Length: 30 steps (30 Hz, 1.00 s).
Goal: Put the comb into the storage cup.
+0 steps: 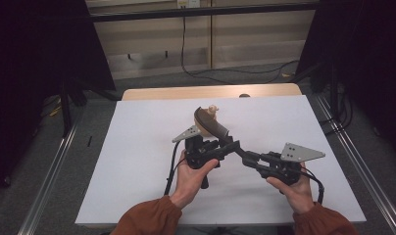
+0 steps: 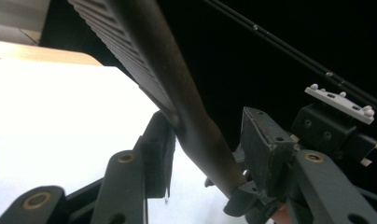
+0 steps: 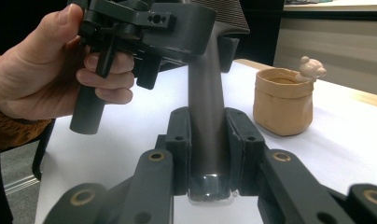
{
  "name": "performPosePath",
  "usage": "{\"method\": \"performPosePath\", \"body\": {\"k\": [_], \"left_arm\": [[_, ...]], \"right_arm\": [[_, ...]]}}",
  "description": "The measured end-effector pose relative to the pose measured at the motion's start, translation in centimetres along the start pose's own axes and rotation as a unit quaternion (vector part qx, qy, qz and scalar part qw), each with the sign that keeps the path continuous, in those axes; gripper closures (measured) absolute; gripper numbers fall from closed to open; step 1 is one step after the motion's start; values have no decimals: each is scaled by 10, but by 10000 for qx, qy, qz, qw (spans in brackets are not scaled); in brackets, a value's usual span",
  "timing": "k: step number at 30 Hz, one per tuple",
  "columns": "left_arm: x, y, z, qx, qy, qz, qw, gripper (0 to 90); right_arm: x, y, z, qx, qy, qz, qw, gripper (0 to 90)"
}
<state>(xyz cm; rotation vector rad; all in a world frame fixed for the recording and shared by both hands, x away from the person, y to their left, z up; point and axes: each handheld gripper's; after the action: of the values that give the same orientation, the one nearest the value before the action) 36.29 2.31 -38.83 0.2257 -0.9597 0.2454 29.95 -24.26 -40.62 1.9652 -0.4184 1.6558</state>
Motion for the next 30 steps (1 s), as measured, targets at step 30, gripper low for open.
{"method": "performPosePath", "body": {"k": [30], "left_arm": [[0,1,-7,-291,636,-2,9976,725]], "right_arm": [[-3,-6,0,17,118,-177,9998,723]]}}
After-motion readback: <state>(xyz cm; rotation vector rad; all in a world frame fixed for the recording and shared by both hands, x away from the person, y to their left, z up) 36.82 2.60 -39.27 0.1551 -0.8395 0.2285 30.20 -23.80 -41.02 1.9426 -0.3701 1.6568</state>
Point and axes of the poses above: each handheld gripper's, and its own axes: y roughly backward along the jaws, x roughly out of its top, z roughly to its right
